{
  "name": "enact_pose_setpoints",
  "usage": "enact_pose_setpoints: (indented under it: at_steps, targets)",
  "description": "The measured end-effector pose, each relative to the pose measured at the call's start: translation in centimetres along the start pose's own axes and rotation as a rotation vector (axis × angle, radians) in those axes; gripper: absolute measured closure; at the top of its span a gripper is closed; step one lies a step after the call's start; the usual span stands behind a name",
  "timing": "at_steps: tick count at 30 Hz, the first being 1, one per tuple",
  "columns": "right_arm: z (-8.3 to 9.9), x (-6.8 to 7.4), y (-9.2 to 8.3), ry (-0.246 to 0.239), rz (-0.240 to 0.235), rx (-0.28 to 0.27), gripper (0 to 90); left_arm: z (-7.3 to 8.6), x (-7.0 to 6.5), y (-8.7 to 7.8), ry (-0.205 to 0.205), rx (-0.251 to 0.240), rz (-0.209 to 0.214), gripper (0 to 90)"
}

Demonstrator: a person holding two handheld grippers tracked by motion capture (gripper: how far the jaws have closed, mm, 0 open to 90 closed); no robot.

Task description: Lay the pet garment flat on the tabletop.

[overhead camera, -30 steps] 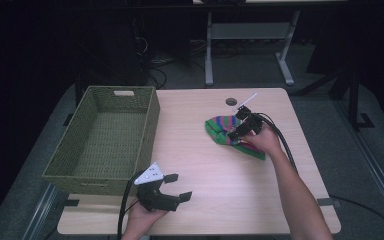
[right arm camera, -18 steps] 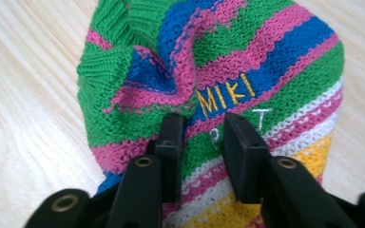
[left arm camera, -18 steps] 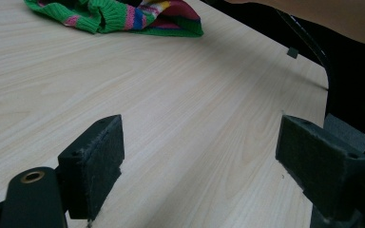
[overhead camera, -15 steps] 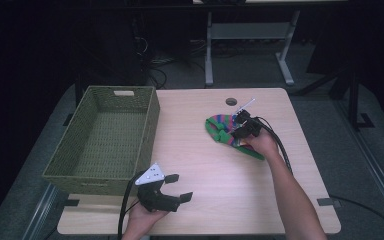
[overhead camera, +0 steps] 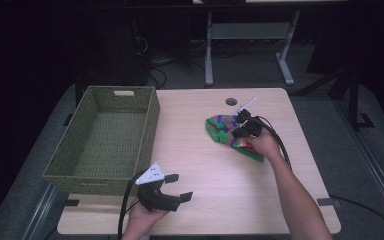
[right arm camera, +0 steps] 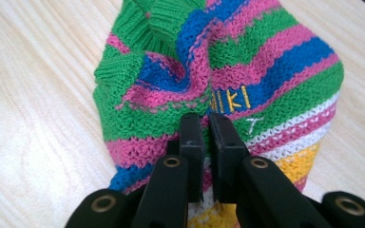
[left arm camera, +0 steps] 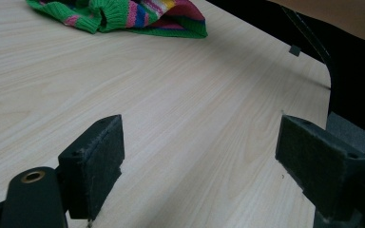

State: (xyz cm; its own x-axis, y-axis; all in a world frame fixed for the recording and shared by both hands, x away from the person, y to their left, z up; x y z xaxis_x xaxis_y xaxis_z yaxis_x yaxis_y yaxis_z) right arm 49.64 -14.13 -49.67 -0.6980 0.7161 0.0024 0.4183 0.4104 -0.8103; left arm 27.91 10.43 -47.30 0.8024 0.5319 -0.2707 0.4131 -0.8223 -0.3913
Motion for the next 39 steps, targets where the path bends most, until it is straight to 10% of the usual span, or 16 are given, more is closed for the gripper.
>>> enact_pose_setpoints:
  at_steps: [20, 26, 30, 39]
  targets:
    - [-0.2, 0.5, -1.1, -0.004, -0.03, -0.029, 85.0, -0.1, 0.0, -0.1, -0.001, -0.005, -0.002, 16.3]
    - [0.3, 0.7, 0.0, -0.008, -0.009, 0.022, 46.0, 0.0, 0.1, -0.1, -0.002, -0.001, -0.004, 16.4]
    - [0.7, 0.8, 0.8, -0.008, 0.006, 0.059, 42.4, -0.1, -0.1, -0.1, -0.005, -0.007, 0.003, 16.5]
    - [0.9, 0.6, 0.7, -0.034, 0.047, 0.038, 74.5, -0.1, -0.2, -0.1, 0.002, -0.007, 0.004, 16.6]
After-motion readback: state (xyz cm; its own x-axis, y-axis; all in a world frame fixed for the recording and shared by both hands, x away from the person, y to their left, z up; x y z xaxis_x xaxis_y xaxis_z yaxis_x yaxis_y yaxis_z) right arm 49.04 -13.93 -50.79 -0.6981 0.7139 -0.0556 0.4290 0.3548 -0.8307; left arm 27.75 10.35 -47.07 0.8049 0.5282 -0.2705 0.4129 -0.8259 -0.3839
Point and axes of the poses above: each handheld gripper's, and its own axes: y roughly forward along the jaws, z roughly out of its underside, x roughly to its left, the point moved 7 cm from there along y, roughly forward along the jaws, and after that the axes turned 5 degrees about -x, right-handed, at the moved point
